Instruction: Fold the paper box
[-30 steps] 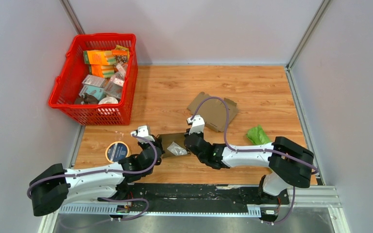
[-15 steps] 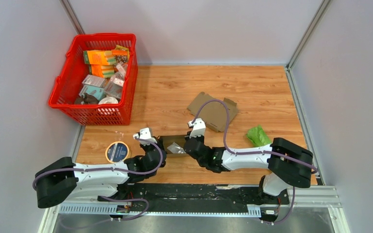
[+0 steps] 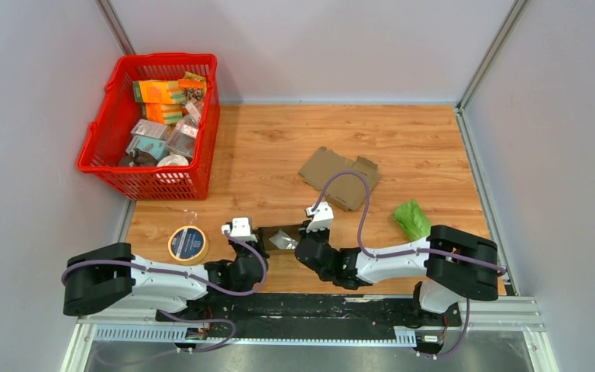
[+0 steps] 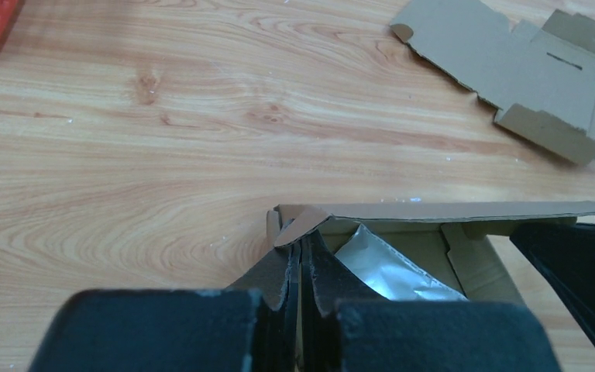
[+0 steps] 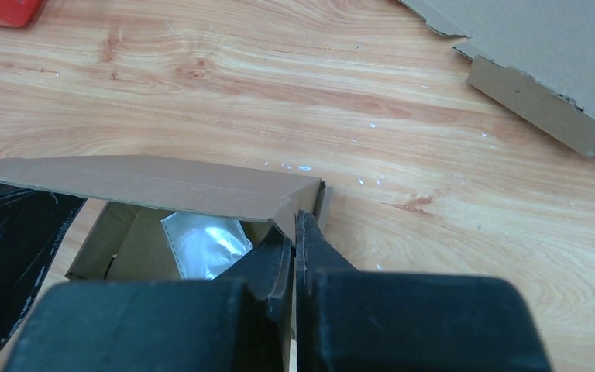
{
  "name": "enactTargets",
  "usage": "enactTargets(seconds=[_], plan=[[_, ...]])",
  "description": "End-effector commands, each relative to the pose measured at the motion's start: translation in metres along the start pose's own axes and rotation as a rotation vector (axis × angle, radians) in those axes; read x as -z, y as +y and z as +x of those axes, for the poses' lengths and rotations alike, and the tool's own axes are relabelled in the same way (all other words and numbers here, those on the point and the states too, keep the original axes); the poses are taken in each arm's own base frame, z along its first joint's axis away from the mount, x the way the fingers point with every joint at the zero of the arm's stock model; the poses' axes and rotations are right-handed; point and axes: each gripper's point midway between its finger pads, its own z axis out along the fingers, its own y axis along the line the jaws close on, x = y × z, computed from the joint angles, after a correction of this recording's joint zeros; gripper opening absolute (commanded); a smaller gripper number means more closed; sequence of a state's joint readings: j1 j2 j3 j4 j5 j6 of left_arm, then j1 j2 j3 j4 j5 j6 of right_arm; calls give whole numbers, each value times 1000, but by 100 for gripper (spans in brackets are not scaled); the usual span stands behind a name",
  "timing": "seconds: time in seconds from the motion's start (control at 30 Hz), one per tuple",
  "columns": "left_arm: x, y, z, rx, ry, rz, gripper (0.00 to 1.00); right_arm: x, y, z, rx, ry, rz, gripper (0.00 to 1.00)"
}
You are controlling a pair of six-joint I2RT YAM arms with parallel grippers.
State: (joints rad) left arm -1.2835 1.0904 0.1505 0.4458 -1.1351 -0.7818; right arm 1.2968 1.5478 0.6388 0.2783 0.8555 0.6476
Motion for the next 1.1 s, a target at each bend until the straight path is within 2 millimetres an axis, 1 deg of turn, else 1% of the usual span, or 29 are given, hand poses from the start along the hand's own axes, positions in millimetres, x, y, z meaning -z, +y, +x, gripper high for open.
enactTargets(seconds=[0.0,0.07,0.1,0.17,0.2,0.27,0.3,0.33,0.37,0.4,0.43,0.47,0.5,0.53,0.57,0.63,0.67,0.7,0.73,0.77,0.8,0.83,0.87,0.9,0.93,0.97,1.0,1.03,1.07], plan=[[7,7,6,-95,-23,-8,0,9,-7,-9,-59,-75,44,1],[8,10,6,-109,-38,-23,0,13,-9,-6,-55,-75,51,4],[9,10,10,-129,-37,-20,0,14,-13,-1,-39,-67,56,10],[10,13,9,-135,-59,-41,0,19,-12,1,-43,-63,48,16],[12,13,13,-155,-60,-41,0,21,-15,6,-30,-53,50,23],[13,15,14,-164,-74,-56,0,28,-20,13,-2,-30,50,28],[14,17,17,-183,-77,-67,0,31,-18,14,-3,-20,38,34],[13,14,14,-177,-91,-78,0,41,-13,15,0,-15,7,41],[15,16,17,-186,-91,-84,0,48,-20,19,43,5,20,50],[15,16,18,-202,-94,-89,0,55,-20,22,37,21,12,66],[15,11,14,-165,-113,-97,0,64,-19,27,63,50,-7,70],[17,16,15,-212,-111,-103,0,76,-25,30,102,107,-16,72],[18,17,14,-219,-115,-109,0,83,-28,34,99,142,-19,79],[18,11,11,-171,-121,-110,0,89,-29,37,74,181,-34,81],[19,18,11,-223,-117,-120,0,102,-31,45,68,264,-75,81],[20,16,8,-208,-127,-123,0,117,-31,48,49,330,-136,81],[20,19,8,-219,-124,-125,0,126,-33,53,47,389,-162,81],[21,19,9,-217,-122,-123,0,136,-30,37,-17,377,-205,80],[21,21,11,-222,-119,-123,0,140,-32,32,-54,382,-219,82],[21,19,12,-211,-114,-117,0,148,-20,25,-117,404,-309,83],[21,18,13,-208,-109,-114,0,154,-15,13,-189,413,-381,86],[21,20,15,-231,-101,-113,0,139,-22,-6,-291,403,-364,86],[20,16,15,-209,-102,-104,0,149,-8,-14,-386,483,-468,86],[20,18,16,-221,-100,-106,0,147,-6,-34,-448,472,-491,86],[20,18,16,-230,-100,-107,0,136,-12,-53,-514,443,-488,86],[20,13,16,-206,-101,-99,0,139,-4,-66,-559,458,-533,87],[20,10,17,-214,-98,-95,0,136,-2,-74,-586,463,-525,88],[19,8,17,-217,-98,-94,0,126,3,-83,-614,479,-502,89],[19,6,17,-210,-98,-94,0,123,12,-85,-626,509,-519,89]])
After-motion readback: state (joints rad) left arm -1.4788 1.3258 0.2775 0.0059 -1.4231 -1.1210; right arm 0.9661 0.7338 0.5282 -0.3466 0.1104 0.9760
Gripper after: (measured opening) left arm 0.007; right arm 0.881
